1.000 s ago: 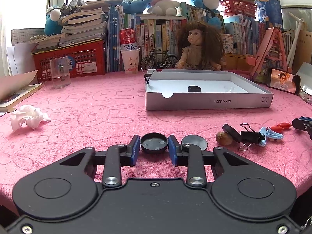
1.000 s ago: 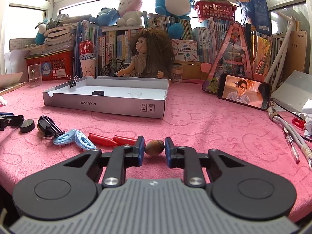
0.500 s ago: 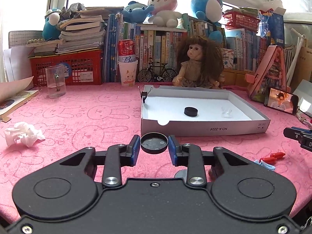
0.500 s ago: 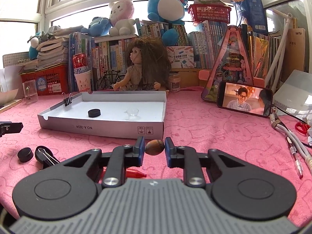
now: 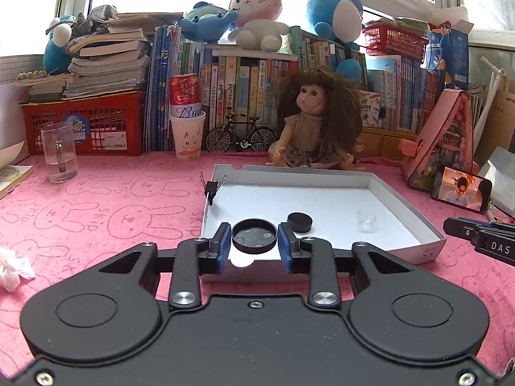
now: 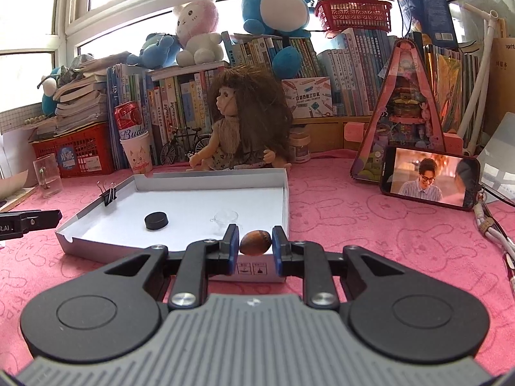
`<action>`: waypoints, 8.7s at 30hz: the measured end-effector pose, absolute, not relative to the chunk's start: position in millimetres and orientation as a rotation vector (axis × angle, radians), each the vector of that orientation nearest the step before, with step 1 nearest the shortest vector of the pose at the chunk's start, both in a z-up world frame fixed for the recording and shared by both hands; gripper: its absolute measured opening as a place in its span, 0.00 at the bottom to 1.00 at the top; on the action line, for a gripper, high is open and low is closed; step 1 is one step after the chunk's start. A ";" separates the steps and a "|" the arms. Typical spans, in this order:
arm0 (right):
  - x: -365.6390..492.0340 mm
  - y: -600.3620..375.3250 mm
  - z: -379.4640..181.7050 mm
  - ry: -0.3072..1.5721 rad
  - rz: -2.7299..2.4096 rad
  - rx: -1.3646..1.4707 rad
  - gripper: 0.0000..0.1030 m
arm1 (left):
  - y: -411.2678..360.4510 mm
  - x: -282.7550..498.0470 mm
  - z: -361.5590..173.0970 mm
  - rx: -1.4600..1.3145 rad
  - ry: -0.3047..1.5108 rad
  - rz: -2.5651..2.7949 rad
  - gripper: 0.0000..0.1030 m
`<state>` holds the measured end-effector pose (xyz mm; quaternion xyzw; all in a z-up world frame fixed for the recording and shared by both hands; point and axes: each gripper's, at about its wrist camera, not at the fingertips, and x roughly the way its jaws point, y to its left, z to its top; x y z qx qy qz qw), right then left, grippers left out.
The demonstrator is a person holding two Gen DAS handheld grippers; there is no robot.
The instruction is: Organize rigid objects
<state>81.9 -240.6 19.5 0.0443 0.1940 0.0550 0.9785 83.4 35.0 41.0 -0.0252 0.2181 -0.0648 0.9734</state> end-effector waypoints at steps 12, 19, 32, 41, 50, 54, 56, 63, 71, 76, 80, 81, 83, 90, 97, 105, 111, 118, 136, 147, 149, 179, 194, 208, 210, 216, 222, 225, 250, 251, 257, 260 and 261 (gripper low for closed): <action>146.4 -238.1 20.8 0.507 0.128 0.167 0.25 | 21.3 158.3 37.2 -0.068 0.527 -0.151 0.29; 189.7 -242.4 18.2 0.629 0.121 0.257 0.25 | 23.1 201.3 26.2 -0.124 0.612 -0.146 0.28; 225.6 -232.6 5.3 0.740 0.087 0.292 0.25 | 14.5 230.4 8.1 -0.136 0.682 -0.136 0.29; 231.3 -231.2 2.7 0.749 0.076 0.292 0.25 | 8.3 234.2 1.2 -0.136 0.692 -0.140 0.29; 231.3 -230.1 3.1 0.752 0.075 0.294 0.29 | 4.5 235.4 -1.2 -0.128 0.694 -0.142 0.29; 230.6 -229.7 4.4 0.755 0.095 0.297 0.48 | 6.3 232.2 2.9 -0.125 0.679 -0.129 0.36; 228.3 -229.6 6.0 0.748 0.098 0.300 0.50 | 7.1 228.3 6.6 -0.119 0.664 -0.128 0.42; 214.0 -229.9 14.8 0.712 0.116 0.267 0.60 | 9.2 206.1 22.5 -0.078 0.614 -0.158 0.68; 182.1 -226.0 21.6 0.653 0.165 0.190 0.73 | 9.3 163.1 30.8 -0.054 0.566 -0.212 0.77; 160.7 -222.0 24.3 0.619 0.184 0.141 0.79 | 8.9 137.6 32.5 -0.048 0.544 -0.241 0.77; 144.4 -221.6 26.4 0.596 0.201 0.116 0.82 | 9.6 115.9 33.2 -0.034 0.518 -0.262 0.77; 140.3 -222.0 26.7 0.590 0.206 0.110 0.83 | 10.3 111.0 32.9 -0.029 0.513 -0.265 0.77; 131.1 -223.6 26.6 0.574 0.218 0.102 0.84 | 11.7 101.2 31.9 -0.021 0.505 -0.267 0.77; 101.8 -227.2 20.7 0.543 0.198 0.047 0.85 | 20.2 75.4 26.6 0.001 0.502 -0.267 0.77; 74.3 -229.5 10.7 0.511 0.158 -0.002 0.86 | 26.9 55.0 19.0 0.013 0.490 -0.248 0.77; 40.6 -231.9 -0.6 0.420 0.055 -0.096 0.89 | 37.0 27.0 6.7 0.013 0.466 -0.212 0.77; 22.6 -238.9 -10.3 0.414 -0.005 -0.083 0.89 | 46.4 9.5 0.5 0.011 0.465 -0.202 0.75; 8.6 -236.9 -19.3 0.414 -0.041 -0.084 0.89 | 49.3 -4.3 -7.5 -0.001 0.478 -0.221 0.52; 12.9 -207.4 -27.4 0.438 -0.022 -0.083 0.89 | 39.1 -5.7 -18.5 0.014 0.487 -0.241 0.42; 8.0 -198.6 -28.6 0.410 -0.085 -0.048 0.88 | 34.5 -5.1 -23.6 0.031 0.479 -0.237 0.35; 7.7 -197.2 -28.8 0.411 -0.081 -0.051 0.86 | 34.4 -4.7 -23.7 0.030 0.478 -0.232 0.34; 18.0 -198.4 -12.0 0.392 0.014 -0.012 0.48 | 43.5 17.3 2.4 -0.063 0.463 -0.186 0.29; 59.7 -205.7 13.8 0.378 0.044 0.025 0.48 | 36.7 69.6 32.2 -0.054 0.426 -0.183 0.29; 131.8 -212.7 26.5 0.439 0.044 -0.198 0.48 | 31.7 151.3 30.9 0.009 0.481 -0.151 0.29; 139.8 -207.9 26.6 0.458 0.081 -0.249 0.48 | 30.5 163.6 28.1 0.007 0.507 -0.150 0.29; 171.8 -204.8 23.2 0.615 0.224 -0.254 0.48 | 29.3 194.7 18.7 0.007 0.586 -0.138 0.29; 196.7 -212.1 20.4 0.730 0.268 -0.140 0.48 | 31.2 210.1 8.1 -0.013 0.637 -0.117 0.29; 203.5 -214.1 17.9 0.760 0.289 -0.087 0.49 | 30.3 212.7 4.1 -0.011 0.648 -0.116 0.29; 240.8 -217.7 5.8 0.782 0.198 0.108 0.61 | 20.8 237.3 -2.6 -0.025 0.640 -0.100 0.29; 239.7 -218.4 6.6 0.779 0.207 0.119 0.63 | 21.8 235.8 -1.5 -0.034 0.640 -0.099 0.30; 224.3 -229.2 16.9 0.726 0.220 0.164 0.79 | 24.0 216.6 12.3 -0.024 0.583 -0.124 0.59; 211.1 -233.0 23.1 0.693 0.239 0.176 0.83 | 25.8 201.6 22.6 -0.042 0.552 -0.162 0.70; 205.9 -233.3 24.9 0.682 0.246 0.175 0.84 | 26.0 197.0 25.0 -0.048 0.543 -0.174 0.72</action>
